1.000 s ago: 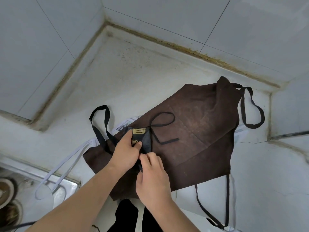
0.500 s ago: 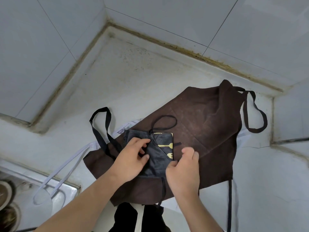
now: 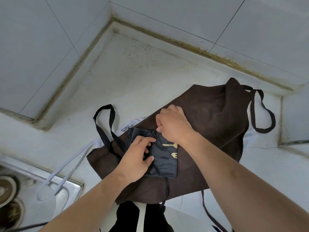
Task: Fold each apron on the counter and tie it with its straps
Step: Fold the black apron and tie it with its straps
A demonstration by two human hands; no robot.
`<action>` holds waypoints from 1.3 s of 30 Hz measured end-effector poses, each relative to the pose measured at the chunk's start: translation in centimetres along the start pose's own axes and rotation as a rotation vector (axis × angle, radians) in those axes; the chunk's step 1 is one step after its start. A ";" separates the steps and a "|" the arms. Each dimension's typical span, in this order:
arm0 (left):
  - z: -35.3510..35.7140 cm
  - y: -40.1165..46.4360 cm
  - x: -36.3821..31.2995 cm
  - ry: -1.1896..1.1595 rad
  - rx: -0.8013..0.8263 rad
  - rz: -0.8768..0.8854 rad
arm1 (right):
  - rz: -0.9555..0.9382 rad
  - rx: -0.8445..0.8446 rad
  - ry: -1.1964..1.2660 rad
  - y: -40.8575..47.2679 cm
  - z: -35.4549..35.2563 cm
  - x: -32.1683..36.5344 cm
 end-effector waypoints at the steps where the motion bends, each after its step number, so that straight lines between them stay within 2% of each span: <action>1: 0.1 0.0 0.1 0.000 -0.002 0.004 | 0.007 0.025 -0.008 -0.1 -0.3 -0.2; 3: 0.2 0.0 0.2 -0.008 -0.007 0.008 | 0.085 0.073 0.074 -0.3 -1.4 -0.6; 5: 0.3 0.0 0.2 -0.013 -0.008 0.002 | 0.241 0.090 0.249 -0.4 -3.3 -0.9; 9: 0.3 0.1 0.1 -0.027 -0.025 -0.015 | 0.456 -0.042 0.523 -2.3 -6.3 -0.5; 14: 0.4 0.2 0.0 -0.091 -0.085 -0.064 | 0.528 0.046 0.685 -9.2 -6.6 3.1; 18: 0.7 0.2 -0.1 -0.068 -0.099 -0.061 | 0.484 0.070 0.618 -14.2 -7.4 5.7; 22: 0.9 0.4 0.1 -0.097 -0.085 -0.128 | 0.502 0.064 0.721 -17.3 -10.6 8.3; 25: 0.5 0.8 0.2 -0.250 -0.103 -0.266 | 0.527 0.232 0.742 -18.4 -10.1 10.4; 28: -0.4 1.2 -0.3 -0.400 -0.052 -0.381 | 0.461 0.510 0.660 -18.8 -4.9 12.7; 31: -0.8 1.0 -0.4 -0.318 -0.047 -0.352 | 0.416 0.757 0.511 -20.0 1.0 13.0; 33: -0.6 0.7 -0.6 -0.246 -0.044 -0.271 | 0.366 0.823 0.404 -20.2 2.0 12.4; 35: -0.3 0.6 -0.4 -0.208 -0.037 -0.210 | 0.421 0.706 0.309 -19.5 1.1 11.3; 39: 0.2 0.6 0.0 -0.154 -0.056 -0.182 | 0.700 0.031 0.403 -18.0 -1.1 6.8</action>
Point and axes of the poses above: each hand's wrist, its own y-axis towards the middle knuckle, its own z-axis out of the palm, x = y × z, the point moved 1 cm from there along y, towards the middle knuckle, and after that the axes turned 11 degrees about -x, right-handed, at the moved point
